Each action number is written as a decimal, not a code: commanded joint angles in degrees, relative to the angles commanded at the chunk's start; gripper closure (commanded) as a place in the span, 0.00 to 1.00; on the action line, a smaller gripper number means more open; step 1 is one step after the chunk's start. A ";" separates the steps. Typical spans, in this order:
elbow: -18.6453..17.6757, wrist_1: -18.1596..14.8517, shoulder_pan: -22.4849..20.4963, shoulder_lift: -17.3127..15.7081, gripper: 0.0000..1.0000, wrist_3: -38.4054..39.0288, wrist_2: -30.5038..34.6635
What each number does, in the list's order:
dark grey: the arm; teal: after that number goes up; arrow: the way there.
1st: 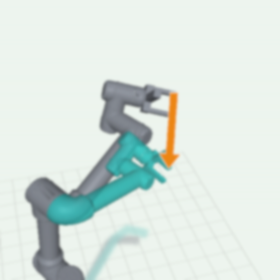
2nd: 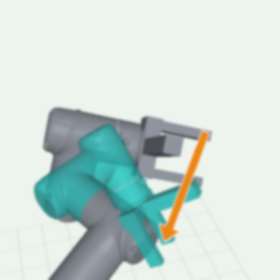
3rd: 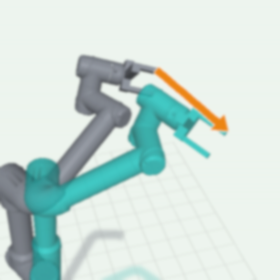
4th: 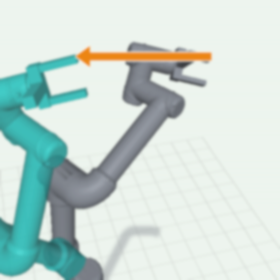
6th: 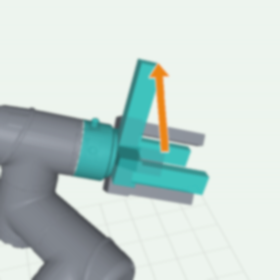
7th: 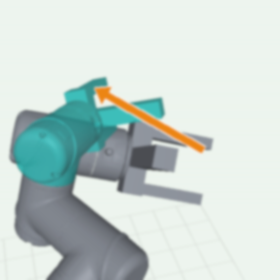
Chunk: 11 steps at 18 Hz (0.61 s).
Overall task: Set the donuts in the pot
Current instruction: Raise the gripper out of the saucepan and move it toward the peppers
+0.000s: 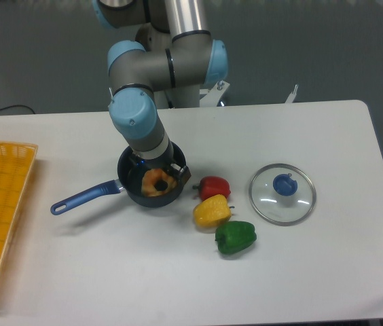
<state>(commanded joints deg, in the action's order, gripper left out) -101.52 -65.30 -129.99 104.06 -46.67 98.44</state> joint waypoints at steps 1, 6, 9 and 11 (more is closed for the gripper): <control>0.88 -0.35 -0.18 -0.09 0.01 0.00 0.17; 4.04 -0.26 -1.40 -0.26 0.00 -0.70 0.00; 5.46 -0.35 -2.19 -0.18 0.00 -3.86 0.44; 7.03 -0.70 -4.39 -0.18 0.00 -3.96 -0.26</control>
<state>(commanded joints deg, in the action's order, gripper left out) -94.49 -66.00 -134.37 103.89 -50.62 98.18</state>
